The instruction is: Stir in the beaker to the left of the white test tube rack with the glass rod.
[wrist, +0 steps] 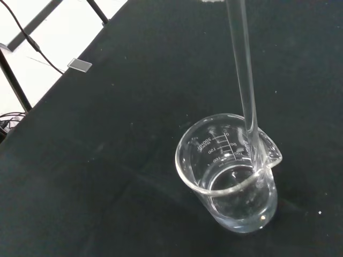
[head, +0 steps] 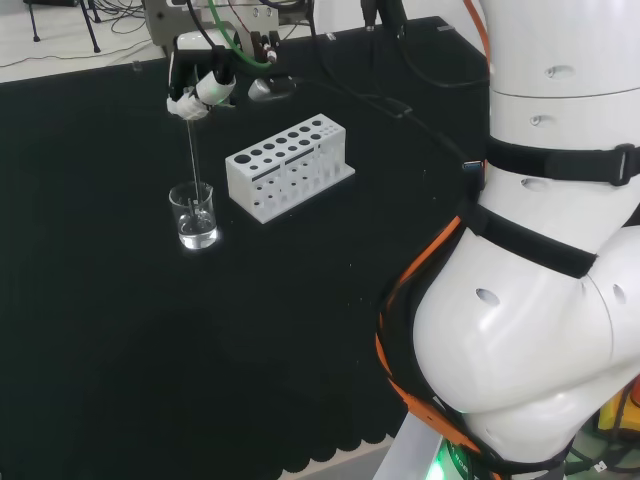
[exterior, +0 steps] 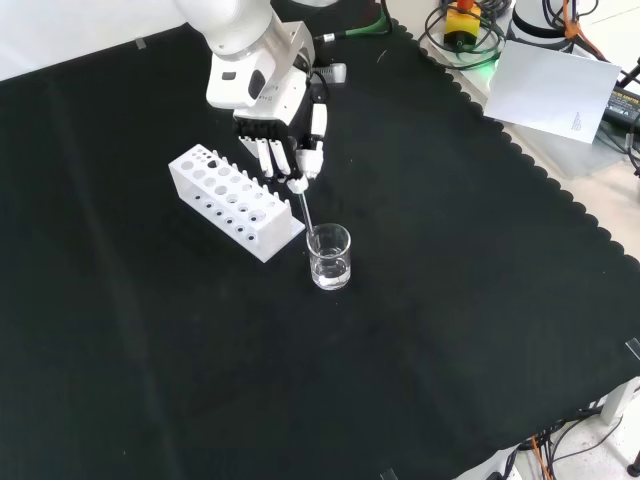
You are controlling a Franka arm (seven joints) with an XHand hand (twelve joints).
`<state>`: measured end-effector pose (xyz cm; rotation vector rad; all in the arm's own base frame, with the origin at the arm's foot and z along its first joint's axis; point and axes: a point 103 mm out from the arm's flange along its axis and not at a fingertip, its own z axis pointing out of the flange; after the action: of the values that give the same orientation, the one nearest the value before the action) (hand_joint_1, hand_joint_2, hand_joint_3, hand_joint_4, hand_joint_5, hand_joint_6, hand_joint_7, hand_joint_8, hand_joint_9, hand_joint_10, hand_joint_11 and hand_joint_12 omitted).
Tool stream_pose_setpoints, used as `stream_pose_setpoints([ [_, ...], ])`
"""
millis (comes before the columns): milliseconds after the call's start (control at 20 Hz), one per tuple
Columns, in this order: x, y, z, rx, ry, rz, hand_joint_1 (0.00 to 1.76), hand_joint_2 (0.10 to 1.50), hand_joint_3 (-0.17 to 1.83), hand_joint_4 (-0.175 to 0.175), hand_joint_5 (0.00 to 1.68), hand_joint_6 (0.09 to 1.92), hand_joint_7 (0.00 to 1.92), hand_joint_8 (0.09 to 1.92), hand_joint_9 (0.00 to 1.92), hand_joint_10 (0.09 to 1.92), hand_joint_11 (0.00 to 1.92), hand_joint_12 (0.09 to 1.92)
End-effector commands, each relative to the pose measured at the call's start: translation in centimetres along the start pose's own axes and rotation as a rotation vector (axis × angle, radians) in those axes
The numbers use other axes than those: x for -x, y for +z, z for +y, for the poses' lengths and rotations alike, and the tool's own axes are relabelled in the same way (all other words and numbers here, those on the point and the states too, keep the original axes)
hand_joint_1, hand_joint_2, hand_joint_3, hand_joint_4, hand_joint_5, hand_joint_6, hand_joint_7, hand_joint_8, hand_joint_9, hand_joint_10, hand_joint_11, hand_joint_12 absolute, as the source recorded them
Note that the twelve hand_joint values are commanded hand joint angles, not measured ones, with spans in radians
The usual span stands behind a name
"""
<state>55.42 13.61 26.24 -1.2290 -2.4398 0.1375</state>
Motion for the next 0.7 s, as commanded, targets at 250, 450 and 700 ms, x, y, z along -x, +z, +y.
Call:
stream_pose_setpoints([
  [250, -1.9, 0.6, -1.1, -0.027, -0.016, -0.045, 1.30, 1.14, -0.17, -0.175, 1.35, 0.09, 1.02, 1.27, 1.60, 1.06, 1.57, 0.96],
  [450, -3.1, 0.5, -0.6, -0.033, -0.034, -0.056, 1.30, 1.14, -0.17, -0.175, 1.35, 0.09, 1.02, 1.27, 1.60, 1.06, 1.58, 0.96],
  [700, -3.3, 0.5, 0.4, -0.031, -0.042, -0.044, 1.30, 1.14, -0.17, -0.175, 1.36, 0.09, 1.02, 1.27, 1.60, 1.06, 1.58, 0.96],
])
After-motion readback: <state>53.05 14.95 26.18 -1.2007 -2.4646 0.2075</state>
